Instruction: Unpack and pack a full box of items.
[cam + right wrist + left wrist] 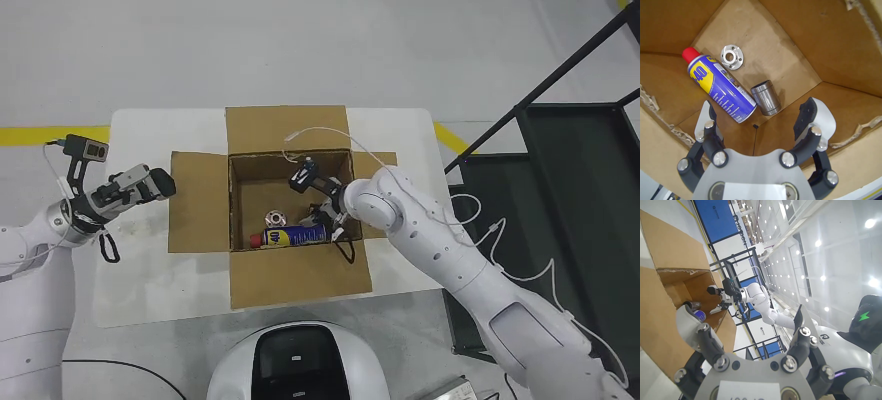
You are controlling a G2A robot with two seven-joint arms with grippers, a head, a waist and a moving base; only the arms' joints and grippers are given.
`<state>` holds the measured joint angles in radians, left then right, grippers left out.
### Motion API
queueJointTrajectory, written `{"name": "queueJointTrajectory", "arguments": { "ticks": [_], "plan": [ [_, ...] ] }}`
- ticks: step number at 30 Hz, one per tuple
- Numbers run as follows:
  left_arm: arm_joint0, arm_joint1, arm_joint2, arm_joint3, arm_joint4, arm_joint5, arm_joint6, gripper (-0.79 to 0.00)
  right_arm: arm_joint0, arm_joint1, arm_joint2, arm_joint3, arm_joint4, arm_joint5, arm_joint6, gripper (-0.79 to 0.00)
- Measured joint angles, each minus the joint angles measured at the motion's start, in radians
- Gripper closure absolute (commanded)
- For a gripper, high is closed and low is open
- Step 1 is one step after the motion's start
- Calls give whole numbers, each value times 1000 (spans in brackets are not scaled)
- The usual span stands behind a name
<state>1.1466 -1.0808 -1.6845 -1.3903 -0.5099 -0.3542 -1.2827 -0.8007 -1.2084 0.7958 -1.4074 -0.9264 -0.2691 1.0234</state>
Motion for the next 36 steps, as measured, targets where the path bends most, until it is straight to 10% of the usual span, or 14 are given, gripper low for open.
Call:
{"name": "queueJointTrajectory", "arguments": {
  "ticks": [7,12,36],
  "plan": [
    [39,29,-123,-2,64,-7,12,-785,51,-7,-28,77,-64,-110,11,-785],
    [40,30,-129,-2,65,-7,10,-785,98,-24,-59,140,-44,-171,8,-434],
    [39,30,-129,-2,65,-7,10,-785,235,-150,-247,412,-55,-195,-25,-468]
  ]
}}
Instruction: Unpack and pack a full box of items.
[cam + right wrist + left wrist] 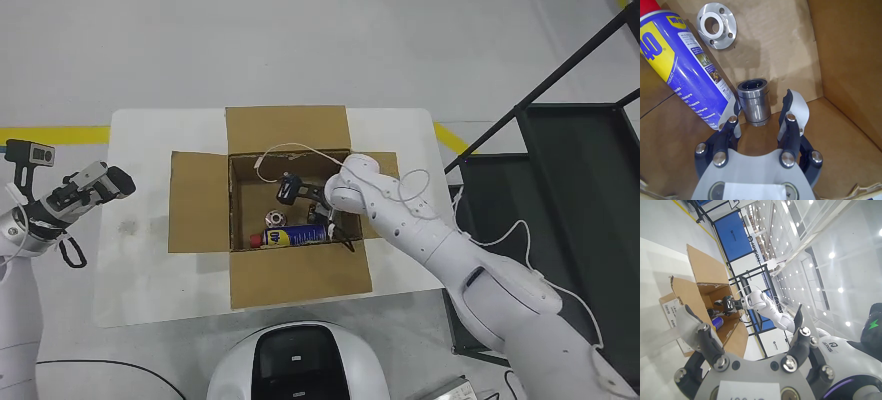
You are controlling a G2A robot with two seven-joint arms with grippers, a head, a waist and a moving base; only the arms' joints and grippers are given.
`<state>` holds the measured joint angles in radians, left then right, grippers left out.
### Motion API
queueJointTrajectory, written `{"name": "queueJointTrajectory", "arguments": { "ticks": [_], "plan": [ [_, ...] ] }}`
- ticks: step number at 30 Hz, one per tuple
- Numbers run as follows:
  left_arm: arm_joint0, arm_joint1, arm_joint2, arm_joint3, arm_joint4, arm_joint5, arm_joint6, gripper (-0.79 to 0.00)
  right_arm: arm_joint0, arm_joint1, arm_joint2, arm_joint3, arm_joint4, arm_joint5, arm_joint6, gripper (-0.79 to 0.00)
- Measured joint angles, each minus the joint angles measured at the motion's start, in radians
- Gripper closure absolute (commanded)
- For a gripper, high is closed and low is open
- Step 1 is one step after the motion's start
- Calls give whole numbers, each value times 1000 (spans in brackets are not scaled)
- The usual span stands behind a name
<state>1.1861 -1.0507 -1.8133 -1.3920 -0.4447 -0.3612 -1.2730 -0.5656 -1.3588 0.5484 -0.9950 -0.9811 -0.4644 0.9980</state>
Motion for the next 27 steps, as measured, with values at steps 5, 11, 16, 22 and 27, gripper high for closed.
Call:
{"name": "queueJointTrajectory", "arguments": {
  "ticks": [5,11,16,22,27],
  "plan": [
    [0,0,0,0,0,0,0,-785,14,-19,-14,50,2,2,-7,-443],
    [0,0,0,0,0,0,0,-785,26,-47,-35,110,9,-5,-19,-456],
    [0,0,0,0,0,0,0,-785,39,-75,-54,168,21,-1,-26,-505],
    [0,0,0,0,0,0,0,-785,55,-108,-69,238,37,4,-45,-252],
    [0,0,0,0,0,0,0,-785,65,-132,-76,293,55,-13,-54,0]
  ]
}}
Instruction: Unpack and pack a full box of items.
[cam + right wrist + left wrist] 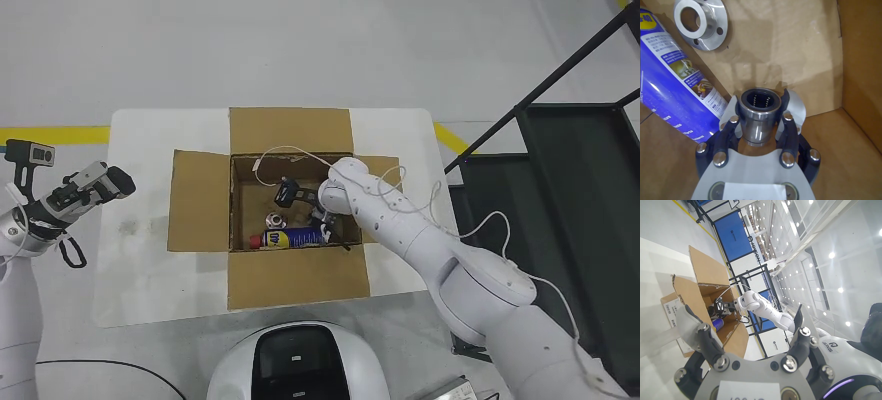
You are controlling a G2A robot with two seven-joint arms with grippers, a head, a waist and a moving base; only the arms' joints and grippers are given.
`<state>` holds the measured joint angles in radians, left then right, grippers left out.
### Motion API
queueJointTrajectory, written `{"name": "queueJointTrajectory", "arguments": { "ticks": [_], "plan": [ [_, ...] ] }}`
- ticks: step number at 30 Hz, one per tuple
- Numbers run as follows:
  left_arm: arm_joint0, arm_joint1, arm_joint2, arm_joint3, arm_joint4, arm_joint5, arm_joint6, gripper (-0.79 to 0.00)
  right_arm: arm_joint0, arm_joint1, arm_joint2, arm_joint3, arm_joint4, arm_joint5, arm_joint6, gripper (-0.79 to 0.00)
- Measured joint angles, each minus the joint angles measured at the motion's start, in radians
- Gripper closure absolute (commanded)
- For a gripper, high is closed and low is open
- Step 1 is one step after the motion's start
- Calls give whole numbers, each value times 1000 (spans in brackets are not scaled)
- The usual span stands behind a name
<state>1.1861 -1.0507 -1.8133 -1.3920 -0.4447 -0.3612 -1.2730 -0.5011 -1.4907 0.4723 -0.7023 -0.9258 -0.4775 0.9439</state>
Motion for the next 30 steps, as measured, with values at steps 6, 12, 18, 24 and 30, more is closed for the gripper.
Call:
{"name": "queueJointTrajectory", "arguments": {
  "ticks": [6,12,18,24,30],
  "plan": [
    [0,0,0,0,0,0,0,-785,22,-18,12,44,31,-16,-23,0],
    [0,0,0,0,0,0,0,-785,29,1,52,-10,44,-65,-37,0],
    [0,0,0,0,0,0,0,-785,-37,72,151,-194,28,-105,-81,0],
    [0,0,0,0,0,0,0,-785,-234,186,354,-543,-19,-120,-114,0],
    [0,0,0,0,0,0,0,-785,-494,270,600,-898,-6,-168,-194,0]
  ]
}}
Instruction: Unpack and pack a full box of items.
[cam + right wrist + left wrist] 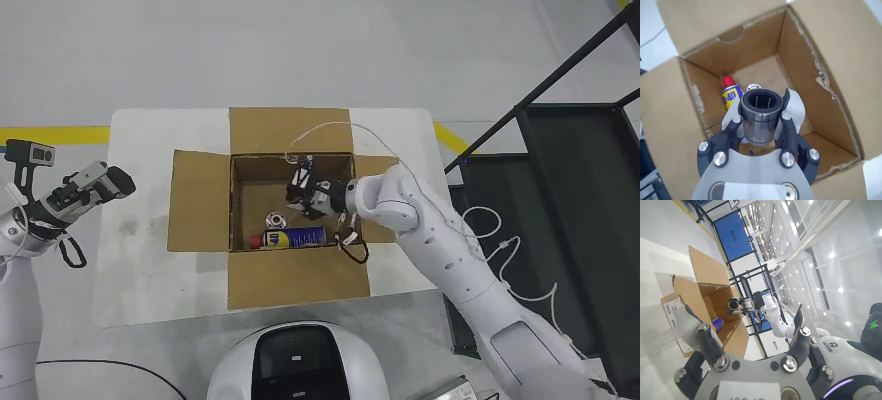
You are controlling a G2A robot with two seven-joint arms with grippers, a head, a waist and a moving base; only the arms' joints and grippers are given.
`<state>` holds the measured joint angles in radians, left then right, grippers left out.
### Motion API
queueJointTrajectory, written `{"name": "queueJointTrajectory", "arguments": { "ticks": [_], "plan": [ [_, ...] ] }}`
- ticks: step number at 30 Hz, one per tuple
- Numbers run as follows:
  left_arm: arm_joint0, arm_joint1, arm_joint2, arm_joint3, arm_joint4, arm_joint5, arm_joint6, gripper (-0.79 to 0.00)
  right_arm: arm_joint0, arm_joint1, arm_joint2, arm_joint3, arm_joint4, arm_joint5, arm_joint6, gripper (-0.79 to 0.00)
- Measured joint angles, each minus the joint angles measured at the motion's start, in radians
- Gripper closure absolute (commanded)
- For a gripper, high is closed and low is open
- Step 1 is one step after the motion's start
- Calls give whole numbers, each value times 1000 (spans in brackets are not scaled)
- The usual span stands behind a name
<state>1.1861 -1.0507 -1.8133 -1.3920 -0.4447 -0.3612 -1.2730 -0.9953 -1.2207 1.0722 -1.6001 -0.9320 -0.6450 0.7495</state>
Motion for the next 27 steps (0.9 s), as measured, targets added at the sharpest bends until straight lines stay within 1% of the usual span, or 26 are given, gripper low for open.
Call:
{"name": "queueJointTrajectory", "arguments": {
  "ticks": [4,8,23,25,27],
  "plan": [
    [0,0,0,0,0,0,0,-785,-113,23,120,-102,28,-32,-120,0],
    [0,0,0,0,0,0,0,-785,-160,31,164,-121,-2,-23,-207,0],
    [0,0,0,0,0,0,0,-785,-160,31,164,-121,-4,-21,-210,0],
    [0,0,0,0,0,0,0,-785,-169,30,164,-123,14,-18,-230,0],
    [0,0,0,0,0,0,0,-785,-186,32,178,-126,60,-48,-285,0]
  ]
}}
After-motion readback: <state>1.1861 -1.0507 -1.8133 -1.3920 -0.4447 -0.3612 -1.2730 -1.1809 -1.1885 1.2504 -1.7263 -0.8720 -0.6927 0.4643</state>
